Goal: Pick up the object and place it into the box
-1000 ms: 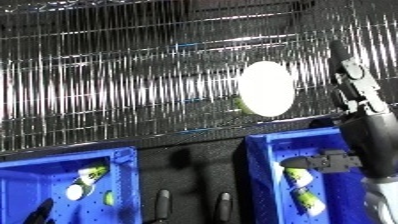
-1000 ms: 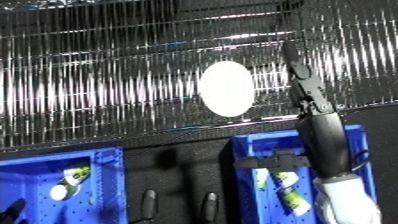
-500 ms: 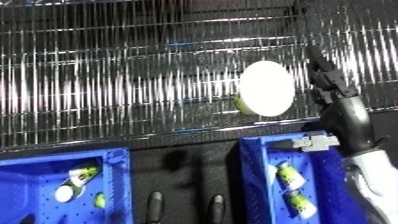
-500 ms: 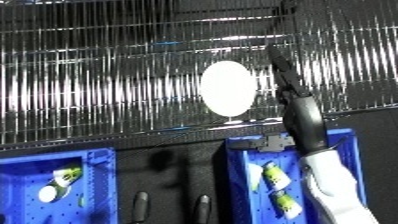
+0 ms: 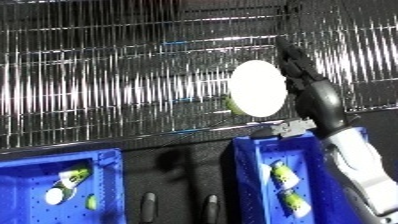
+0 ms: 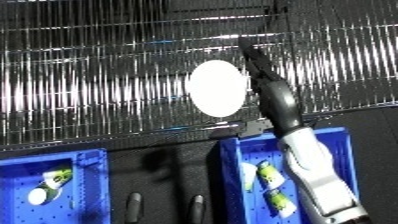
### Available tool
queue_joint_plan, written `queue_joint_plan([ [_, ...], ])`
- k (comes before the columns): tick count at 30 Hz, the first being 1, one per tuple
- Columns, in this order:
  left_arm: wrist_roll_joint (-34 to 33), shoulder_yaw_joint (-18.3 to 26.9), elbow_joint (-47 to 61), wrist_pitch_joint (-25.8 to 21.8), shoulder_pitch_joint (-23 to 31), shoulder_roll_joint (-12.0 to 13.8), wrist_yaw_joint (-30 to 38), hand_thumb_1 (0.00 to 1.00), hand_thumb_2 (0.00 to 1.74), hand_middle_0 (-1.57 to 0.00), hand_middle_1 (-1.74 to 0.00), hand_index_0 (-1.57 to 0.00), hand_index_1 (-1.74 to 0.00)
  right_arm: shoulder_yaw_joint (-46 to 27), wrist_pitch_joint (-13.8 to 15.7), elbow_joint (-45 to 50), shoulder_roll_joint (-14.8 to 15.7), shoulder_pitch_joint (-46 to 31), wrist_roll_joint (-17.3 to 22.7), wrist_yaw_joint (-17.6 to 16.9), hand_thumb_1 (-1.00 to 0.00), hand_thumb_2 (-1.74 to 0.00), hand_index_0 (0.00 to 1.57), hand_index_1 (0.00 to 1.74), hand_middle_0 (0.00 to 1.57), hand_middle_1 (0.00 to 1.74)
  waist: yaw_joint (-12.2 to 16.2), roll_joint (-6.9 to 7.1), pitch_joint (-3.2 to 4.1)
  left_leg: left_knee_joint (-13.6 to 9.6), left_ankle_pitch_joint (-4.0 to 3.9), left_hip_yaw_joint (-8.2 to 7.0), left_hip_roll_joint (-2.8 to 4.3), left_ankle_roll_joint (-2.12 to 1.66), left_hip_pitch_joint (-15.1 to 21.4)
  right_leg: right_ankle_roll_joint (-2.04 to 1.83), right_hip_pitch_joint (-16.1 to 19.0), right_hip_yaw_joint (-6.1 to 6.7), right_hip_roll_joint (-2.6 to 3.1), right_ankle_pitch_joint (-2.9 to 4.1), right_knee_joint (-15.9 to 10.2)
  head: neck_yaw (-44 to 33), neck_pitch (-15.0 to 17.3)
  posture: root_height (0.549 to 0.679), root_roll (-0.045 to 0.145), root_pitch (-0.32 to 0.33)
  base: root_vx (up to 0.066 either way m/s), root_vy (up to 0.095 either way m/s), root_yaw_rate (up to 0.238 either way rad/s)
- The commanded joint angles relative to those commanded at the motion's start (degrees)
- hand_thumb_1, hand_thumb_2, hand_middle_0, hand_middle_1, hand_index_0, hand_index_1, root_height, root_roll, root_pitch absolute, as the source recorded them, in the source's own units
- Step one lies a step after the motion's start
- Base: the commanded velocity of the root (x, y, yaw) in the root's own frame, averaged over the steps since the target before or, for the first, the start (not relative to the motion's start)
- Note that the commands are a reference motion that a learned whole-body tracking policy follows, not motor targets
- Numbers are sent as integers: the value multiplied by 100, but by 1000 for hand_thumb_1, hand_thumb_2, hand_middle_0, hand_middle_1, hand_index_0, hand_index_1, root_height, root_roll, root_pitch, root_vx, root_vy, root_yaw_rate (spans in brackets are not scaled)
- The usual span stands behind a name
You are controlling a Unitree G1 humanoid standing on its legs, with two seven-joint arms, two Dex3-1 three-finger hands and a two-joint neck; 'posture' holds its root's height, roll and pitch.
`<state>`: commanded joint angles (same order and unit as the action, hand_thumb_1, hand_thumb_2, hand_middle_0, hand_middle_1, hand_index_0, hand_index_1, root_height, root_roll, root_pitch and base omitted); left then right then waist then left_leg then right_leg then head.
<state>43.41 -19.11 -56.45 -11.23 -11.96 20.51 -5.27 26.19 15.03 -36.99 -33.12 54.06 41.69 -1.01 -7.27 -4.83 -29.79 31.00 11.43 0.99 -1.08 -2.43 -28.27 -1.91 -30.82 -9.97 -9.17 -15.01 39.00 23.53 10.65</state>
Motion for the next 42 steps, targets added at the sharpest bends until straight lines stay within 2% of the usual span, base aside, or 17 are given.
queue_joint_plan([
  [8, -16, -99, 191, 77, 99, 26, 57, 0, 0, 0, 0, 0, 0, 67, -167, -96, 125, 196, 118, 320, -400, -696, 628, 696, 628, 696, -66, -87, 0, -40, -28, 7, -38, -14, 29, 17, 9, 2, -32, -3, 2, 136, 59, 645, 77, 118, 22, 19, 40],
  [17, -66, -93, 204, 68, 169, -15, 2, 0, 0, 0, 0, 0, 0, 161, -339, -6, 178, 178, 123, 471, -850, -1479, 1334, 1479, 1334, 1479, -62, -100, 0, -99, -62, -19, -38, -24, 56, 37, 4, 29, -26, -14, -12, 161, 103, 645, 81, 120, 9, 11, 14],
  [25, -175, -54, 174, 88, 169, -2, 36, 0, 0, 0, 0, 0, 0, 186, -516, 204, 92, -123, 71, 708, -850, -1479, 1334, 1479, 1334, 1479, 24, -44, 0, -111, -44, -75, -9, -22, 110, 33, 40, 50, 4, -4, -57, -88, -6, 646, 78, 119, -9, -8, -32],
  [29, -178, 8, 155, 93, 182, 19, 49, 0, 0, 0, 0, 0, 0, 97, -364, 515, 29, -297, -109, 624, -850, -1479, 1334, 1479, 1334, 1479, 110, -11, 0, -118, -34, -114, 10, -27, 152, 11, 70, 91, 28, 24, -109, -190, -33, 647, 76, 117, -11, -9, -99],
  [35, -98, 208, 153, 62, 278, 2, 130, 0, 0, 0, 0, 0, 0, -223, -173, 1539, -244, -805, -1145, -4, -850, -1479, 1334, 1479, 1334, 1479, 331, 75, 0, -112, 10, -198, 65, -23, 210, -33, 84, 215, 90, 66, -184, -613, -120, 647, 74, 118, -22, 33, -206],
  [42, -37, 530, 38, -23, 415, -20, 161, 0, 0, 0, 0, 0, 0, -988, 274, 2596, -506, -1745, -1687, -811, -850, -1479, 1334, 1479, 1334, 1479, 634, 208, 0, -97, 78, -316, 143, -9, 311, -92, 146, 357, 186, 120, -294, -990, -289, 649, 68, 116, -21, 17, -182],
])
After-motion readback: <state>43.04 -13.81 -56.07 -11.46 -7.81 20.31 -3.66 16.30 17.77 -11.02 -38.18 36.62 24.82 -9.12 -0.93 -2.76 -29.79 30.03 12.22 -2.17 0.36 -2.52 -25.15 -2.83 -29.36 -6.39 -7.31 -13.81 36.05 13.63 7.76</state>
